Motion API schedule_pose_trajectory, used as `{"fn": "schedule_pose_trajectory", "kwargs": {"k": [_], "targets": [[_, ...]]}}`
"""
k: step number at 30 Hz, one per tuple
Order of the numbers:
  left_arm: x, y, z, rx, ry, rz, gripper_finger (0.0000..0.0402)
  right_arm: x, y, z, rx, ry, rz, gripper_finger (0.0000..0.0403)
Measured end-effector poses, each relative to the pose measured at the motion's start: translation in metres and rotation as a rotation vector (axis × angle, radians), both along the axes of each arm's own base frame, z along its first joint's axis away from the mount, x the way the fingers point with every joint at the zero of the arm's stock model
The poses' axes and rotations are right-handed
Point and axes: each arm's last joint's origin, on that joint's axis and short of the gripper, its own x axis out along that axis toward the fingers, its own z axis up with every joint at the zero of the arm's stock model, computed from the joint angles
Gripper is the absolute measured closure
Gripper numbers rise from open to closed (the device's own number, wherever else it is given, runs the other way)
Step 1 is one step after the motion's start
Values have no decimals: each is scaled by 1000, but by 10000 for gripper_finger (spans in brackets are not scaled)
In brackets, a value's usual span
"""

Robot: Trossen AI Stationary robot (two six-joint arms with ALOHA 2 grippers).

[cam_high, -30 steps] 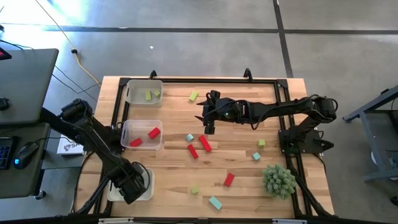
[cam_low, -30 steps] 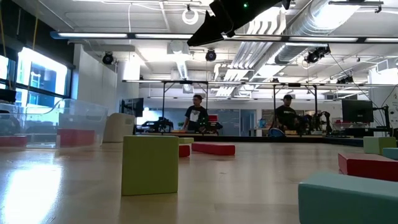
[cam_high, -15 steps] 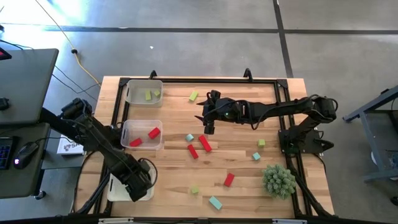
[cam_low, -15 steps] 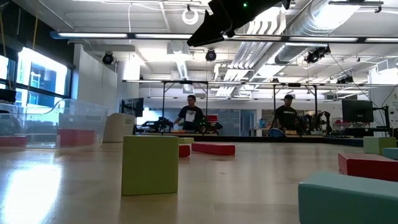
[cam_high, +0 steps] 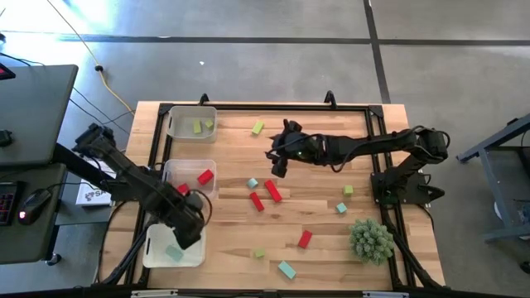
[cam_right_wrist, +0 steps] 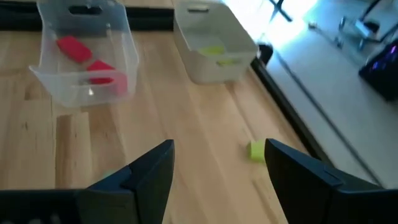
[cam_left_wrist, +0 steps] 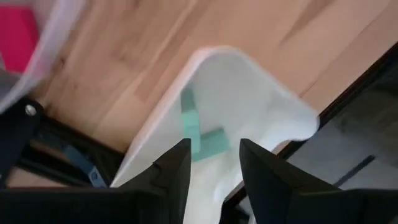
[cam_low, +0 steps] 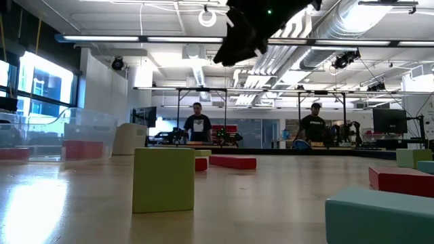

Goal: Sort & place blocks by color
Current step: Put the light green block into the gray bin

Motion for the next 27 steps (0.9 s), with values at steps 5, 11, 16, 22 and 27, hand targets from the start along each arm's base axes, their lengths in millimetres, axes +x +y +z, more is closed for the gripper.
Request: {"fn": "schedule_pose_trajectory", "kwargs": {"k": [5, 11, 16, 22, 27], "targets": [[-6, 24, 18, 75, -139, 81, 275, -5, -7, -7, 87, 48, -63, 164], [-9, 55, 32, 240, -286, 167, 275, -13, -19, -15, 250, 101, -127, 164], [-5, 81, 37, 420, -358, 230, 275, -18, -33, -19, 333, 114, -200, 164], [6, 109, 41, 536, -414, 232, 275, -25, -47, -22, 420, 116, -308, 164], [15, 133, 46, 599, -469, 209, 275, -32, -53, -26, 473, 155, -390, 164]]}}
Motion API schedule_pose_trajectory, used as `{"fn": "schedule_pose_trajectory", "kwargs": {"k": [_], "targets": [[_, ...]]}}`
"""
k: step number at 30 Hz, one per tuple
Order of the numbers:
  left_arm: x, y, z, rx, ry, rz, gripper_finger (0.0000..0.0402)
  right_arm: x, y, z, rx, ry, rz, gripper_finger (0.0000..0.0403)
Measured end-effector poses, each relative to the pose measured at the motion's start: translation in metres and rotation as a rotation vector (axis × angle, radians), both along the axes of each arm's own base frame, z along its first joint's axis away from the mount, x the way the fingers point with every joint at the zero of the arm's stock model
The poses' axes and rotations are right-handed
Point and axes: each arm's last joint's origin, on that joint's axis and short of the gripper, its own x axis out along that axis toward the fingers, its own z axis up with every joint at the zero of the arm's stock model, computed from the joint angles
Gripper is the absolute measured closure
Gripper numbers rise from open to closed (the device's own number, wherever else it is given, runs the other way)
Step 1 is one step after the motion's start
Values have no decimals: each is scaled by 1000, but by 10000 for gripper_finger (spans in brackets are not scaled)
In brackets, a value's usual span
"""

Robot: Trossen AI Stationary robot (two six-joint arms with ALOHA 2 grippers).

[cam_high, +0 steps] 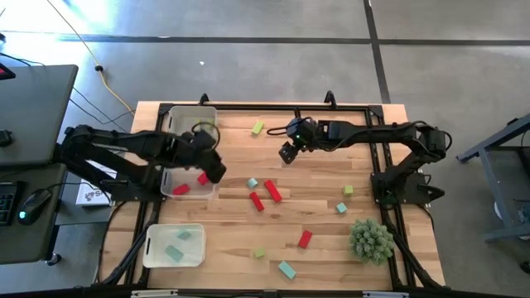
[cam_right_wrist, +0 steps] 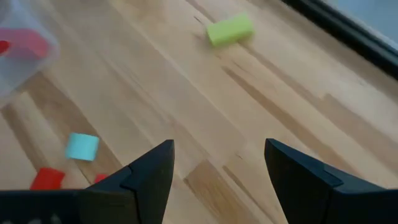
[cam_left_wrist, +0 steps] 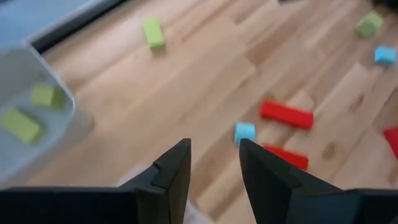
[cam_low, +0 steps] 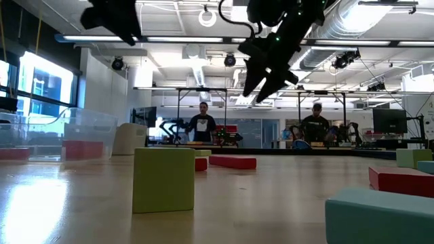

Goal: Sort & place blocks by color
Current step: Put the light green block into the gray bin

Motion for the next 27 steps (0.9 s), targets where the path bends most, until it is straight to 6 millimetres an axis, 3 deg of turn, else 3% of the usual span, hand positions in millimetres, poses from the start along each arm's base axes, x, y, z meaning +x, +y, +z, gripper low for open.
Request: {"fn": "schedule_pose_trajectory", "kwargs": {"k": [15, 27], "targets": [[1, 70, 11, 169, 11, -110, 275, -30, 11, -16, 323, 274, -125, 164], [-9, 100, 13, 211, 25, -171, 275, -65, 31, -18, 441, 637, -274, 164]]}}
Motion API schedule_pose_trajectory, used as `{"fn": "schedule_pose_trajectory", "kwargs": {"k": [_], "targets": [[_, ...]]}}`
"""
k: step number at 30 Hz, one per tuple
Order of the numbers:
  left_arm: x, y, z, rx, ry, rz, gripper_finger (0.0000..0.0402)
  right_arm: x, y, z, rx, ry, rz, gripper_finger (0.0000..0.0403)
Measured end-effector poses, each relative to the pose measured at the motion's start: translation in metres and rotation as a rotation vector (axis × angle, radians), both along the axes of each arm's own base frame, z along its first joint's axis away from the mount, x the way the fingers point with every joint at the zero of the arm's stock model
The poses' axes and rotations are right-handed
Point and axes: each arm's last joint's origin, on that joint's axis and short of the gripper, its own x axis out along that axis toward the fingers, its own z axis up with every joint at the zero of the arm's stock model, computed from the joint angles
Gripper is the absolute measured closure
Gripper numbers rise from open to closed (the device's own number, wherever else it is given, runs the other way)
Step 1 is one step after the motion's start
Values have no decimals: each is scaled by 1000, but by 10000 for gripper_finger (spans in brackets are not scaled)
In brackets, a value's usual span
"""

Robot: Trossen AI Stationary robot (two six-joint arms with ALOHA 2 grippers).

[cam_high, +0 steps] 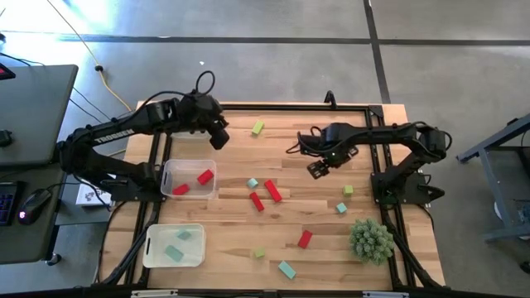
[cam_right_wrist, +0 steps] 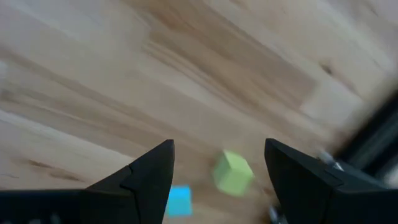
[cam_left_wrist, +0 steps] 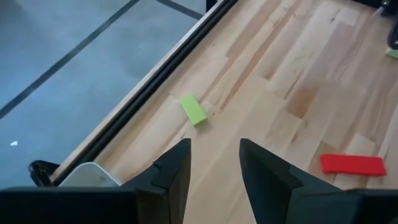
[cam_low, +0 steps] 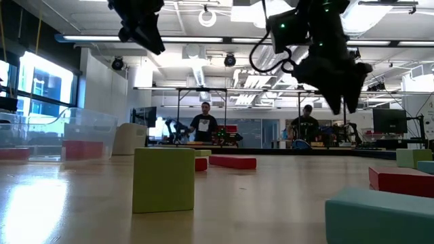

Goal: Sort & place blocks by color
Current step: Put the light green block into the gray bin

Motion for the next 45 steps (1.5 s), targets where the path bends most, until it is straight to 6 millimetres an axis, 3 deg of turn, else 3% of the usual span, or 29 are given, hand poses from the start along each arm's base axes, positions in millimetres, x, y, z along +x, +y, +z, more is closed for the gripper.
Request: {"fn": "schedule_pose_trajectory", "kwargs": {"k": [6, 14, 20, 25, 36, 45], "targets": [[-3, 6, 0, 16, 22, -8, 275, -6, 15, 0, -6, 83, 42, 164], [-5, 7, 0, 44, 54, -39, 275, -24, 37, -28, -15, 208, -38, 164], [-4, 7, 0, 69, 82, -75, 275, -32, 48, -38, 13, 233, -82, 164], [-4, 7, 0, 73, 86, -81, 275, -36, 54, -37, 14, 186, -110, 164], [-4, 8, -1, 72, 89, -81, 275, -50, 55, -15, -68, 49, -166, 164], [-4, 8, -1, 73, 89, -80, 275, -82, 60, -35, -29, -163, -352, 164]]}}
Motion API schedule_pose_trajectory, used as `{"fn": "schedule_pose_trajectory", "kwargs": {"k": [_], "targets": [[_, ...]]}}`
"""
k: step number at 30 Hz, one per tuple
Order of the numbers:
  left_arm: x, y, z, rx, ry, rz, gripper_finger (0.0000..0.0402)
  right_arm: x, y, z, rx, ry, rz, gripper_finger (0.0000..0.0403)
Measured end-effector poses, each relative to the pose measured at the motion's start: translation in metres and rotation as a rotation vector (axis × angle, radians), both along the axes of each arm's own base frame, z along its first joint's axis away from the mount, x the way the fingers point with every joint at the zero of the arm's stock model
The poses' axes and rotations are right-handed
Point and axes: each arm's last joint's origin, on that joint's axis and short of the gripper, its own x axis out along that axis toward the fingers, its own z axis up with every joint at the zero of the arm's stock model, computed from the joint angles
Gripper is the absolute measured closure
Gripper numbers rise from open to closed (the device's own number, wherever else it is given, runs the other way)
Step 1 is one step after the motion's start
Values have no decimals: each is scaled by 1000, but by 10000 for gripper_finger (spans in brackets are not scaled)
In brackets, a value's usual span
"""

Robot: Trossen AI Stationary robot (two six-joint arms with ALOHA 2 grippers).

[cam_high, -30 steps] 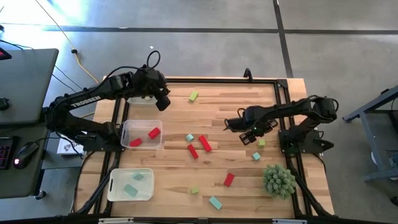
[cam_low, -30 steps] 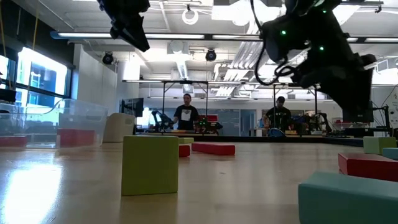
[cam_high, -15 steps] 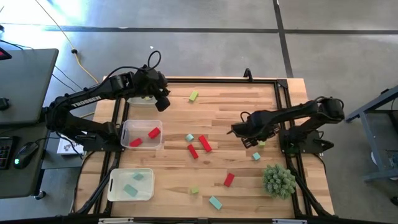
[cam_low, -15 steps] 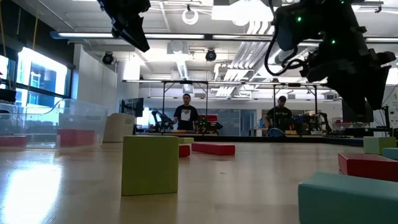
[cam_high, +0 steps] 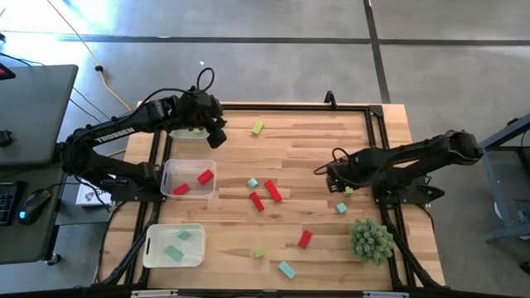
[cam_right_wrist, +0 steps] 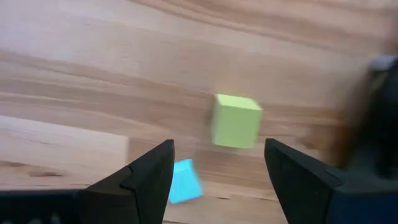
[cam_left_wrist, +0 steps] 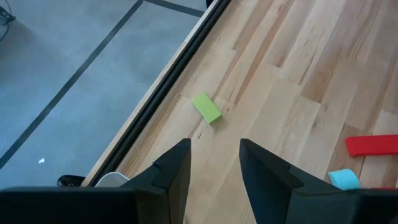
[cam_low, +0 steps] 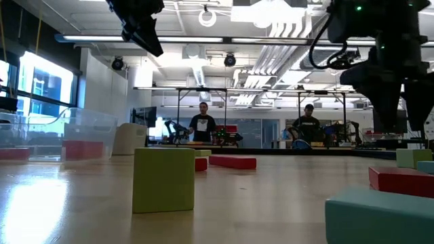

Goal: Sort & place blocks by color
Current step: Put the light green block into the gray bin

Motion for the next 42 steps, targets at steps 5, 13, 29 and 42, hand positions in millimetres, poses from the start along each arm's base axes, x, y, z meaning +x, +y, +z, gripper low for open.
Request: {"fn": "schedule_pose_trajectory", "kwargs": {"k": [5, 13, 29, 42], "targets": [[0, 0, 0, 0, 0, 1, 275, -14, 3, -9, 7, -47, -91, 164], [0, 0, 0, 0, 0, 1, 275, -18, 3, -24, 10, -49, -115, 164], [0, 0, 0, -3, -5, 6, 275, -27, 3, -48, 47, -41, -138, 201], [2, 1, 3, 30, -29, -10, 275, -27, 3, -51, 73, -46, -171, 297]]}}
